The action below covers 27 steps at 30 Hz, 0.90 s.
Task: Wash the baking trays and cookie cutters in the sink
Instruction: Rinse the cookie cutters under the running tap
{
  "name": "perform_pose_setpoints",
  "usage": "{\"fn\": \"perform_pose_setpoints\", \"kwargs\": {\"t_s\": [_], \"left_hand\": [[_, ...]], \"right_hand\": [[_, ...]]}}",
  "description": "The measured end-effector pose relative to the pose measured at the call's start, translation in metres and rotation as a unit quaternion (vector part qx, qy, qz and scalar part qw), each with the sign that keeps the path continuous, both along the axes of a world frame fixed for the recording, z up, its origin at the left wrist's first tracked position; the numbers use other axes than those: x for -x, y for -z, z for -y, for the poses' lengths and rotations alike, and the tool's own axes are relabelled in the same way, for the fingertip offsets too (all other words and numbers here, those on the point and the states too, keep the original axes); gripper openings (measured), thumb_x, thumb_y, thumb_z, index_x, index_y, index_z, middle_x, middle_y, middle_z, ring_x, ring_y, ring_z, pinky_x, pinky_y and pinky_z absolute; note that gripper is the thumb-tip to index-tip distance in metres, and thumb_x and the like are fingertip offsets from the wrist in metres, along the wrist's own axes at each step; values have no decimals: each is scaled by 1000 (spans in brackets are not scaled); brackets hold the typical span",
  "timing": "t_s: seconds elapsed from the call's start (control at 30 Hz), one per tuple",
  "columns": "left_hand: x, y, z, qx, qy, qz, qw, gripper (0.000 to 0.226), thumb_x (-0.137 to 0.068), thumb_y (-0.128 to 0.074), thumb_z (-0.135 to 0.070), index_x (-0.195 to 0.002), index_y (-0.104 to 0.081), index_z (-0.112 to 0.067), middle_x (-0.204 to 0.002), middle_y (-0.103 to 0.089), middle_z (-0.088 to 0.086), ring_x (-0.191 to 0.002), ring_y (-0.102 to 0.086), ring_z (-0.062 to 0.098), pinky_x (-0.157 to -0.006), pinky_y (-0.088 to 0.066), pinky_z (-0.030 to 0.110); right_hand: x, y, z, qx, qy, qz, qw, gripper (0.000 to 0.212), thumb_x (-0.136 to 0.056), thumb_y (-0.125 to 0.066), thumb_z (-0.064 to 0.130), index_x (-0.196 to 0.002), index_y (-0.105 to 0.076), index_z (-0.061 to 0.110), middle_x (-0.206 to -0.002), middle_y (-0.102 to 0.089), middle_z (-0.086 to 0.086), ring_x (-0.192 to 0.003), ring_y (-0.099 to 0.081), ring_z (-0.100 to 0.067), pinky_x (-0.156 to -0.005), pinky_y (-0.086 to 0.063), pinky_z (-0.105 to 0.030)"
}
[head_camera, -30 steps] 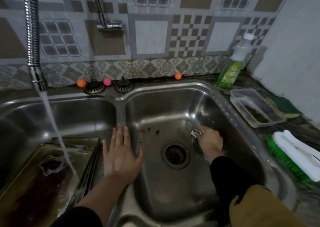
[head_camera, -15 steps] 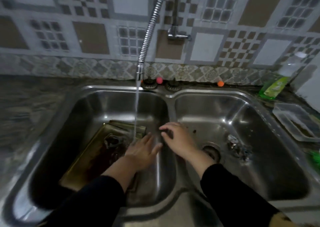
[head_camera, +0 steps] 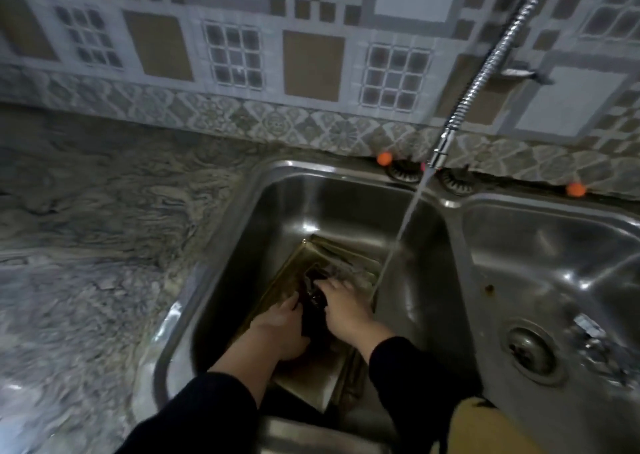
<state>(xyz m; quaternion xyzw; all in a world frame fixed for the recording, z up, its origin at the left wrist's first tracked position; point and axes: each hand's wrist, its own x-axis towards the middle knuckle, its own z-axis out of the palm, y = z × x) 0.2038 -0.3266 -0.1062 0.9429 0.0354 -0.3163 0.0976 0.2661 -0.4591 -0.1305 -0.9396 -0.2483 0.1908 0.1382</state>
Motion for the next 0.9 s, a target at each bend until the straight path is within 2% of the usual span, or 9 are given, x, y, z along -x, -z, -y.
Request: {"fn": "perform_pose_setpoints", "kwargs": {"t_s": [0.13, 0.27, 0.37, 0.43, 0.5, 0.6, 0.7, 0.8, 0.9], "left_hand": [[-6, -2, 5, 31, -50, -19, 998, 70, -96, -46, -43, -153, -16, -17, -162, 1, 1, -148, -6, 24, -119, -19, 42], [-22, -22, 24, 165, -212, 60, 961, 46, -98, -41, -37, -140, -44, -20, -144, -45, 9, -130, -44, 28, -109, -35, 41], [-34, -35, 44, 322, -311, 69, 891, 43, -103, -33, -33, -142, -41, -17, -138, -51, 11, -123, -50, 27, -102, -40, 37], [-36, -42, 60, 419, -378, 25, 825, 42, -103, -30, -39, -140, -43, -23, -126, -59, 8, -105, -58, 25, -83, -50, 36], [-38, -48, 74, 484, -424, -7, 766, 40, -103, -32, -41, -134, -49, -22, -110, -65, 7, -89, -62, 21, -65, -52, 30], [-39, -56, 87, 561, -479, -25, 674, 35, -102, -40, -36, -121, -60, -15, -97, -70, 9, -69, -65, 16, -39, -48, 19], [-34, -61, 92, 583, -517, -42, 626, 29, -99, -49, -33, -113, -64, -13, -84, -71, 10, -59, -68, 18, -36, -48, 21], [-31, -54, 93, 577, -516, 3, 633, 14, -95, -59, -23, -103, -64, -14, -83, -67, 11, -62, -64, 18, -41, -50, 23], [-29, -45, 92, 560, -487, 85, 665, 17, -91, -64, -19, -106, -66, -12, -91, -69, 12, -77, -67, 24, -61, -57, 30]], "right_hand": [[3, 11, 5, -50, 88, 11, 995, 24, -93, -57, 19, -116, -61, 23, -118, -60, 1, -108, -56, -19, -88, -47, -31], [-7, -10, 20, -178, 249, -90, 948, 24, -91, -61, 34, -102, -69, 15, -96, -68, -3, -91, -63, -20, -80, -49, -31], [-12, -34, 41, -271, 340, -174, 884, 21, -92, -60, 32, -104, -66, 17, -100, -68, -5, -91, -64, -20, -75, -52, -30], [-9, -49, 52, -337, 378, -243, 827, 19, -93, -59, 24, -109, -63, 16, -100, -68, -7, -92, -64, -22, -72, -53, -32], [-7, -59, 58, -382, 388, -264, 796, 21, -93, -57, 17, -113, -63, 10, -99, -68, -12, -95, -64, -30, -84, -52, -42], [0, -67, 65, -409, 387, -254, 786, 21, -95, -54, 17, -113, -64, 12, -98, -70, -11, -92, -66, -28, -86, -53, -43], [7, -72, 71, -400, 370, -237, 804, 15, -97, -52, 24, -110, -60, 23, -92, -67, 1, -84, -64, -13, -68, -51, -27], [13, -72, 74, -382, 371, -219, 818, 15, -98, -51, 22, -111, -56, 25, -97, -63, 3, -89, -62, -11, -78, -51, -27], [19, -72, 76, -391, 370, -236, 809, 22, -94, -58, 28, -112, -65, 18, -105, -69, -3, -92, -67, -20, -87, -54, -34]]}}
